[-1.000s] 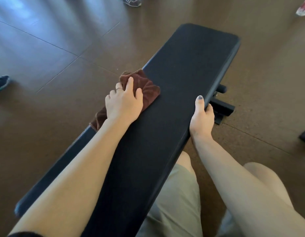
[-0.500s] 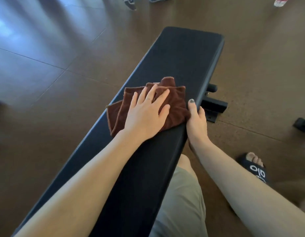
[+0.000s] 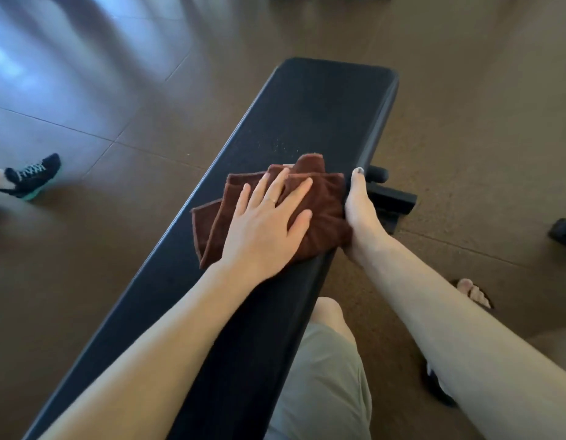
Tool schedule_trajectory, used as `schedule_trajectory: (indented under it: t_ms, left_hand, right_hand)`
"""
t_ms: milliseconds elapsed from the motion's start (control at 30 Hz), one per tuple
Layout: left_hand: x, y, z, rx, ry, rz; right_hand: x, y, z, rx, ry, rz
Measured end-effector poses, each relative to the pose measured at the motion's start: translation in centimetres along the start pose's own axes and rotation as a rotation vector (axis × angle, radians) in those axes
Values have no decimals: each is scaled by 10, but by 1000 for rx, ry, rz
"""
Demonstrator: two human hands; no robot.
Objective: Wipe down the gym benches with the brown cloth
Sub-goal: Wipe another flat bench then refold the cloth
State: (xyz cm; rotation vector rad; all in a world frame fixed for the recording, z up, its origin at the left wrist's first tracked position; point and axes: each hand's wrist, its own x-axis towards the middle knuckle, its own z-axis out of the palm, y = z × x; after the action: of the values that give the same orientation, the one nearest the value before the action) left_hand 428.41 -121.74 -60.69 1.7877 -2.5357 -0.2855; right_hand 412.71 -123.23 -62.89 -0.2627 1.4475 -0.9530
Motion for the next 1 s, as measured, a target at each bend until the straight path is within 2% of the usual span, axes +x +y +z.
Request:
schedule_trajectory:
  t_ms: [100, 200, 300, 400, 533, 633, 833, 1000]
  left_hand:
    - [16, 9, 0, 27, -36, -28]
    - [-44, 12, -3, -9, -30, 46]
    - [-97, 18, -2, 40, -108, 42]
    - [-78, 27, 3, 100, -78, 23]
    - [-7, 50, 8, 94, -25, 16]
    - [-7, 49, 9, 96, -46, 0]
    - [-110, 31, -1, 68, -152, 28]
    - [-28, 23, 1, -39, -21, 58]
  right_hand:
    - [-3, -6, -10, 36, -94, 22]
    - [-4, -10, -18, 91, -243, 51]
    - [1, -11, -20, 85, -246, 50]
    - [2, -12, -24, 59, -271, 71]
    - [-6, -23, -39, -83, -335, 77]
    - [-3, -29, -53, -5, -366, 93]
    - [2, -19, -39, 71, -258, 80]
    - [-2, -15, -31, 72, -269, 89]
